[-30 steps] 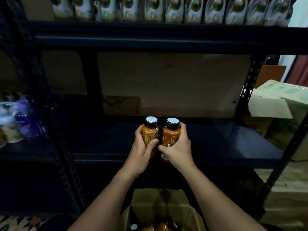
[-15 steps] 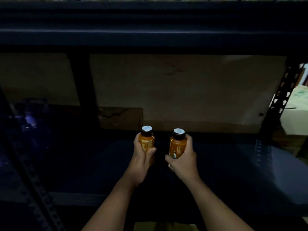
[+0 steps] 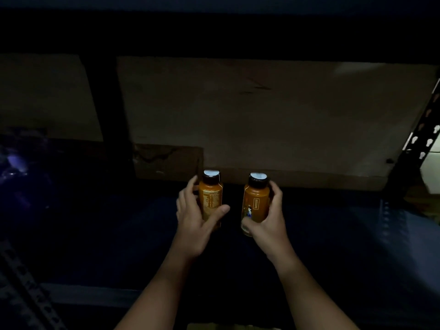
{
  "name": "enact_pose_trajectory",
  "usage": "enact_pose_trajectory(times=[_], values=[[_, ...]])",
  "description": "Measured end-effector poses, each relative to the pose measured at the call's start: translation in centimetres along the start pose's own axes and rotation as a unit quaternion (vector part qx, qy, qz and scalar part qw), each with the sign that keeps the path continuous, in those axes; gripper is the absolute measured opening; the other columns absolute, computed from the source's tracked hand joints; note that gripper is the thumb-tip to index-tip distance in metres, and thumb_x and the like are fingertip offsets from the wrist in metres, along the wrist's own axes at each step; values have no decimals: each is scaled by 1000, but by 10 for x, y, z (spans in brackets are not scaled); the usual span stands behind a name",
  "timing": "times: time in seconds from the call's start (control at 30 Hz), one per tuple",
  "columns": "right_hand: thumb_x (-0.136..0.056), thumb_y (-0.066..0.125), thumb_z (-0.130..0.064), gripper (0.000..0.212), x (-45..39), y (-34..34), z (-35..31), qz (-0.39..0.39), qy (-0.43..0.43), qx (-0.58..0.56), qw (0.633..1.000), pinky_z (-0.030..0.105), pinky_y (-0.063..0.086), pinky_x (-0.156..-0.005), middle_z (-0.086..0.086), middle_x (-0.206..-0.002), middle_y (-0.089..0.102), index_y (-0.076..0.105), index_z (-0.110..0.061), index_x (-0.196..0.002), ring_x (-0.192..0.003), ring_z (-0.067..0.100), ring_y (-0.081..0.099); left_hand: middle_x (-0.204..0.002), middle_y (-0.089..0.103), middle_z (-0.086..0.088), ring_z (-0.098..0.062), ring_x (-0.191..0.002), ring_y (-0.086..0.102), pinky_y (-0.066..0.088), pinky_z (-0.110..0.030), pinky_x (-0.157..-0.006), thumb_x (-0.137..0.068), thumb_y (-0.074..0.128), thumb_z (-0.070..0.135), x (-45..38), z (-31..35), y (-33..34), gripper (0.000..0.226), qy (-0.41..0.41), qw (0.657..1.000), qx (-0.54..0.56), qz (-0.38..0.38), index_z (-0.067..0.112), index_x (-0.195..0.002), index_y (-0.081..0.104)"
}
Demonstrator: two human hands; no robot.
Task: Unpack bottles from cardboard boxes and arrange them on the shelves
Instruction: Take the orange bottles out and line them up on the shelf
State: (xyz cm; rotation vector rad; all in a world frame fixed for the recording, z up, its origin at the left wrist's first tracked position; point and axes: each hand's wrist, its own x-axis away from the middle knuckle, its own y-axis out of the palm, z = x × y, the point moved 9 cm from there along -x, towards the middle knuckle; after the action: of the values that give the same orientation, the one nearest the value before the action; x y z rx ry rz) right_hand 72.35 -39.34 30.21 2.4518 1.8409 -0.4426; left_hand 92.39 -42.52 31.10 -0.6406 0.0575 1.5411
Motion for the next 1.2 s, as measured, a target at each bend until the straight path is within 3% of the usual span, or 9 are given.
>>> enact_pose_trajectory(times=[0.13,0.3,0.43,0.57,0.7,0.87,0.93,1.07,1.2], values=[[-78,79,0,92,0,0,3,8,-5,28,1000,30,53,-90,-14,-127,54,33,-51,-138,-113,4,56,-133,34,19,-6,-123,45,47,-29,-98,-79,85,38,3,5,-8,89,28,998,-31,41,50,-144,26],[-69,92,-15,92,-1,-3,6,55,-12,71,996,40,51,-102,-11,-131,57,39,-47,-138,-120,8,56,-125,55,14,10,-103,60,51,-10,-80,-95,66,10,6,4,-1,84,24,999,16,-19,50,-149,17],[-74,86,-7,97,-2,0,5,25,-15,68,997,27,48,-92,-14,-130,53,32,-46,-143,-119,8,54,-141,30,23,2,-131,39,39,-28,-105,-83,82,36,4,4,-3,98,15,1000,-8,-1,47,-154,16],[-73,86,-6,91,-2,-3,5,40,-15,71,997,22,47,-90,-14,-129,54,36,-49,-136,-120,7,54,-134,42,15,1,-116,52,49,-20,-91,-73,91,32,2,1,-11,95,14,999,4,44,44,-145,31],[-70,91,-16,96,-3,-3,6,53,-3,88,995,37,44,-107,-9,-141,48,35,-37,-145,-131,11,44,-130,59,7,-3,-117,62,54,-34,-102,-80,80,10,1,-8,-9,92,0,998,63,17,42,-150,31],[-70,91,-20,94,-3,-2,7,56,-9,100,993,49,48,-107,-7,-142,49,35,-39,-143,-133,16,47,-138,45,18,4,-121,48,44,-20,-95,-72,90,40,2,-2,-12,98,-2,999,26,36,44,-149,31],[-70,92,-21,92,-2,-3,7,59,-12,106,992,50,49,-106,-8,-140,51,36,-40,-141,-132,16,49,-131,49,16,2,-116,53,49,-18,-89,-72,91,34,2,-2,-15,93,1,998,30,49,45,-144,34],[-70,92,-19,93,-2,-3,5,59,-9,108,992,49,47,-107,-6,-141,50,37,-38,-142,-132,17,48,-131,57,14,-3,-117,61,54,-27,-98,-80,84,14,2,-5,-11,86,-1,998,64,26,49,-143,36],[-71,91,-22,95,-2,-2,5,49,-4,108,993,48,46,-108,-7,-143,49,34,-36,-145,-134,17,46,-139,46,21,4,-124,47,43,-17,-97,-77,88,30,1,-1,-8,90,-2,999,40,14,46,-146,33]])
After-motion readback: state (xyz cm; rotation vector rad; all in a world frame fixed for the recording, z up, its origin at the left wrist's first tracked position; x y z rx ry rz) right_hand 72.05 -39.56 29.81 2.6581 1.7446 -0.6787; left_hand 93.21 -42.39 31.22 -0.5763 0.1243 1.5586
